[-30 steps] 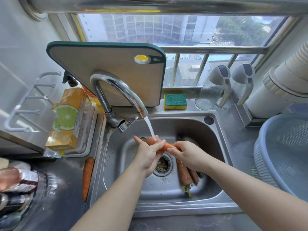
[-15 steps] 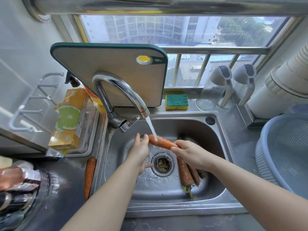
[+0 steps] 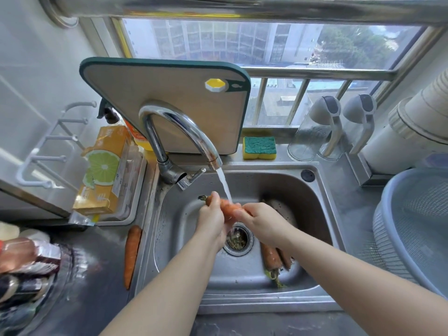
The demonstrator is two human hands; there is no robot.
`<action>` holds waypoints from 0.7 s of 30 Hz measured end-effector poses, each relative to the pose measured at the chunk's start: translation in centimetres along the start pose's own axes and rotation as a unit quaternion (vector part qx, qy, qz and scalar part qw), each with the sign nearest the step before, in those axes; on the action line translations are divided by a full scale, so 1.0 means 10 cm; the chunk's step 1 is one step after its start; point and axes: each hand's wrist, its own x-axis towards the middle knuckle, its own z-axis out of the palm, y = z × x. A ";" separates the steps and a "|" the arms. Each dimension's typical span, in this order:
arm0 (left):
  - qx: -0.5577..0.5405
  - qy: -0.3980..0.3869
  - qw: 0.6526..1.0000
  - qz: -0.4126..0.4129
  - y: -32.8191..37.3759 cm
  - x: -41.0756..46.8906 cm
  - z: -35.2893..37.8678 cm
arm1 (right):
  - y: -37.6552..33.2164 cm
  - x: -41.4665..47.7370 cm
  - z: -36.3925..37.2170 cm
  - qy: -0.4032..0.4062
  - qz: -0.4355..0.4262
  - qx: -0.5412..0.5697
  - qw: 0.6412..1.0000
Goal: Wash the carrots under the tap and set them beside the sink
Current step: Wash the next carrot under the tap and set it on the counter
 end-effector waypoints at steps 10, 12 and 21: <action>0.089 -0.138 0.985 0.058 0.00 -0.03 -0.09 | 0.10 0.02 -0.06 0.020 0.008 0.009 1.000; 0.122 -0.120 0.983 0.067 -0.01 -0.04 -0.11 | 0.10 -0.02 -0.02 0.038 -0.004 -0.012 0.999; 0.178 -0.113 0.977 0.023 0.05 -0.02 -0.10 | 0.13 0.02 -0.03 -0.005 -0.009 -0.059 0.998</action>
